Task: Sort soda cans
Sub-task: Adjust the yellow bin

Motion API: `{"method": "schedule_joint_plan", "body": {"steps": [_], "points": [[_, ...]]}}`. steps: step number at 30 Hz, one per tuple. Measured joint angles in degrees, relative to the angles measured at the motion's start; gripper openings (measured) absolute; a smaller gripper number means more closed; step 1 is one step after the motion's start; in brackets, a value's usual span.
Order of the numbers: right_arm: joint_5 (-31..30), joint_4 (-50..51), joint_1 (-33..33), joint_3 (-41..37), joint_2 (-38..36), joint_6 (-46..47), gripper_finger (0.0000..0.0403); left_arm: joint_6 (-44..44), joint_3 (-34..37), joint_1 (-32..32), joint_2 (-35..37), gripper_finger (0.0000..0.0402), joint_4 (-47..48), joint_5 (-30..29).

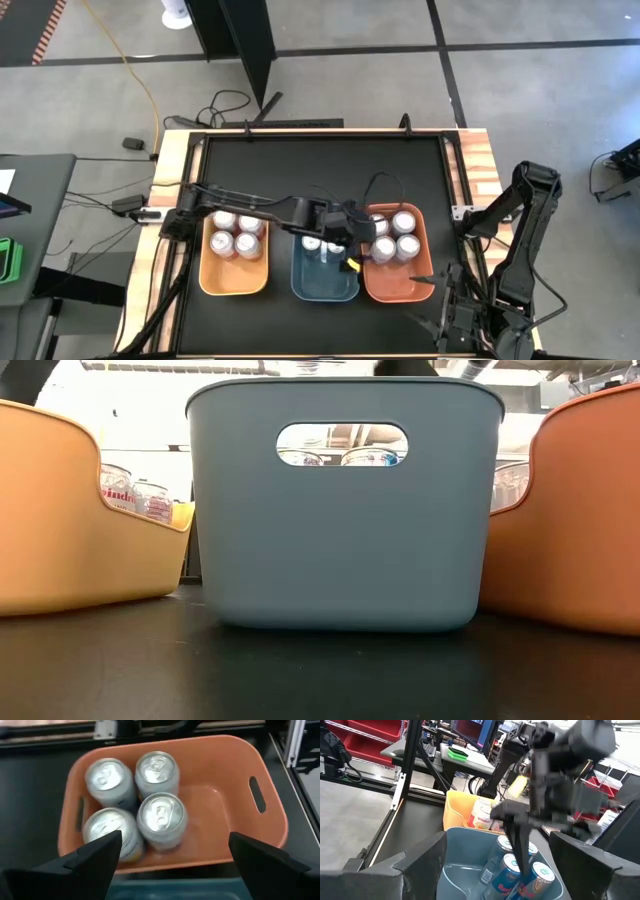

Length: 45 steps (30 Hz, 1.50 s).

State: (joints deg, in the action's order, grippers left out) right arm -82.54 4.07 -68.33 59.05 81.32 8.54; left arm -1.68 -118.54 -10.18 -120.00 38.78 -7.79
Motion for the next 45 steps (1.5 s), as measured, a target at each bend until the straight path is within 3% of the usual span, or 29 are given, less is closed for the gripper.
{"method": "schedule_joint_plan", "body": {"steps": [4, 7, 11, 16, 17, 22, 26, 29, 38, 41, 45], "points": [[0.0, 0.3, -0.34, 0.0, -0.02, -0.05, 0.0354, 0.38, 0.03, -2.4, 5.28, 0.0346, 4.14, -8.17], [0.0, 0.47, -0.47, 0.0, 0.0, -0.05, 0.0336, -0.6, 1.4, -4.44, 10.67, 0.0301, 6.71, -13.94], [-0.01, 0.9, -0.77, -0.01, 0.0, -0.02, 0.0309, -5.98, 8.08, -8.23, 19.11, 0.0197, 9.17, -24.07], [-0.02, 1.25, -1.02, -0.02, 0.0, 0.02, 0.029, -19.25, 24.09, -14.25, 31.97, 0.0037, 9.14, -34.38], [-0.02, 1.29, -0.93, -0.02, 0.0, 0.0, 0.0288, -23.12, 27.95, -15.61, 34.64, 0.0019, 9.03, -36.38], [0.0, 1.36, -0.93, -0.02, 0.0, 0.02, 0.0285, -43.1, 44.08, -24.08, 46.12, 0.0002, 9.27, -47.18], [-0.01, 1.35, -0.93, -0.01, 0.0, 0.04, 0.0285, -57.81, 51.63, -30.71, 51.98, 0.0001, 14.04, -50.07], [-0.01, 1.32, -0.93, -0.02, 0.0, 0.06, 0.0285, -67.7, 53.93, -34.51, 53.84, 0.0001, 22.23, -47.41], [0.22, 6.58, -0.14, -0.02, 0.0, 5.96, 0.027, -78.4, 52.5, -41.42, 54.09, 0.0, 37.69, -24.13], [1.89, 8.44, 1.13, -0.02, 0.0, 8.53, 0.0232, -85.37, 52.11, -42.84, 54.07, 0.0, 43.33, -15.23], [3.37, 8.92, 2.58, -0.02, 0.0, 9.06, 0.0141, -94.46, 52.04, -44.36, 53.98, 0.0, 50.73, -5.63]]}}
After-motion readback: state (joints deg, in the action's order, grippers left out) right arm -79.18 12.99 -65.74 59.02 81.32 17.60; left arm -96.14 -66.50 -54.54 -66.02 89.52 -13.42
